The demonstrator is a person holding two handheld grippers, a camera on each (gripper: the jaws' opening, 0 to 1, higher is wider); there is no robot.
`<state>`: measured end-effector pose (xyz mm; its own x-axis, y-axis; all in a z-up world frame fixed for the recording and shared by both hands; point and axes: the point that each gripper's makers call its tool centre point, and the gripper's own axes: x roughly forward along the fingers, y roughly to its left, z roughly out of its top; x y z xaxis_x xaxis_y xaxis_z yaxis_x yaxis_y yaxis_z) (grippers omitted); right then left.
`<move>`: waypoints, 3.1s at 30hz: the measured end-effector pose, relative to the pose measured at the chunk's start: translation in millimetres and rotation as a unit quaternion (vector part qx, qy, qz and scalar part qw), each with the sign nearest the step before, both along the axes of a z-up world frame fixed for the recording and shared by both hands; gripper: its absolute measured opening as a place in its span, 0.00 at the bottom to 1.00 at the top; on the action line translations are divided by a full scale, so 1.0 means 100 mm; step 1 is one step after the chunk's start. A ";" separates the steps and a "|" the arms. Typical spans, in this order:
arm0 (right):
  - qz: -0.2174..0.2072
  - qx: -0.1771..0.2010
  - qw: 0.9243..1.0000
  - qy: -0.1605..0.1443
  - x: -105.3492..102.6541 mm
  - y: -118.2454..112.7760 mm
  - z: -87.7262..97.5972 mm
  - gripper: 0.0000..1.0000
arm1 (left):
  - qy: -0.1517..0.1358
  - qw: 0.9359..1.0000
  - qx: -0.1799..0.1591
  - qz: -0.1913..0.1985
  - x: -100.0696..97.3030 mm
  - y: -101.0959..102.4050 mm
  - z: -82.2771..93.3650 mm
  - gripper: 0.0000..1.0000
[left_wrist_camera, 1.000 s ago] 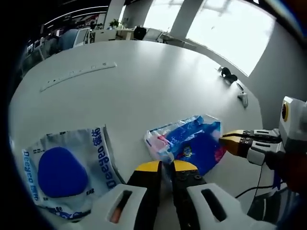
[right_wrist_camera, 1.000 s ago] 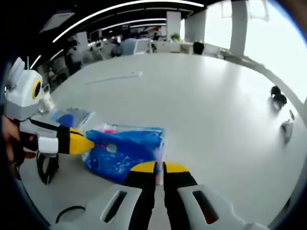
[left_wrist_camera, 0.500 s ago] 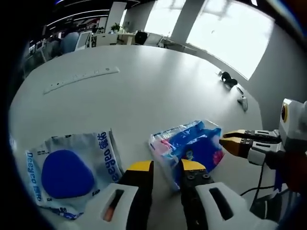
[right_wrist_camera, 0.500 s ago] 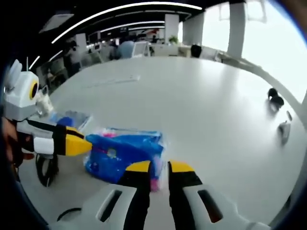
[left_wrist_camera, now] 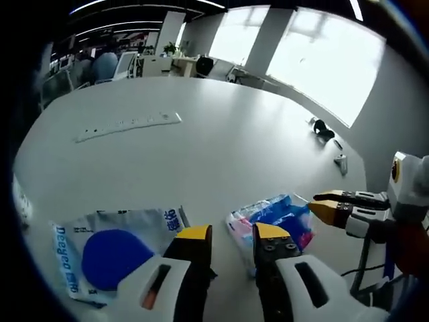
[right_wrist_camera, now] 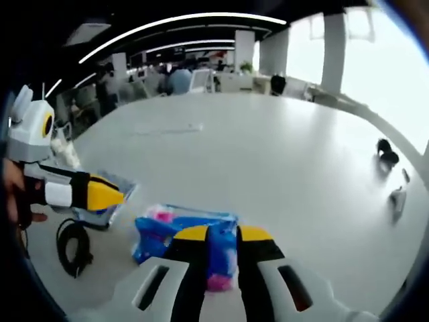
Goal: Arrange the tabletop items into an orderly group along one side of the table until the central work area is clear of visible clutter.
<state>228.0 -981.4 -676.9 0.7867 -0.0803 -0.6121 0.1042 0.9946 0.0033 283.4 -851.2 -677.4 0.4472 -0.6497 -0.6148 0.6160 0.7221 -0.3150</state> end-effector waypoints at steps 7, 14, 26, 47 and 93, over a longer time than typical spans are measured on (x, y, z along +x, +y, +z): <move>0.024 0.003 1.000 -0.018 0.25 0.22 0.13 0.13 | -0.001 0.999 -0.009 0.031 0.15 0.23 0.09 0.25; 0.048 0.011 0.999 -0.023 0.42 0.49 0.16 0.13 | -0.009 0.998 -0.018 0.058 0.29 0.48 0.18 0.25; 0.092 0.030 0.995 -0.020 0.65 0.99 0.09 0.14 | -0.008 0.991 -0.024 0.133 0.55 1.17 0.23 0.28; 0.112 0.043 0.993 -0.013 0.72 1.31 0.02 0.14 | -0.008 0.986 -0.014 0.169 0.57 1.58 0.16 0.29; 0.100 0.069 0.993 0.003 0.71 1.53 -0.11 0.14 | 0.013 0.981 0.028 0.192 0.52 2.15 -0.18 0.33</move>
<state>298.8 -828.7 -688.2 0.7754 0.1618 -0.6104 -0.0940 0.9854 0.1417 335.1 -636.6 -695.4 0.6368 -0.4011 -0.6585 0.2871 0.9160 -0.2802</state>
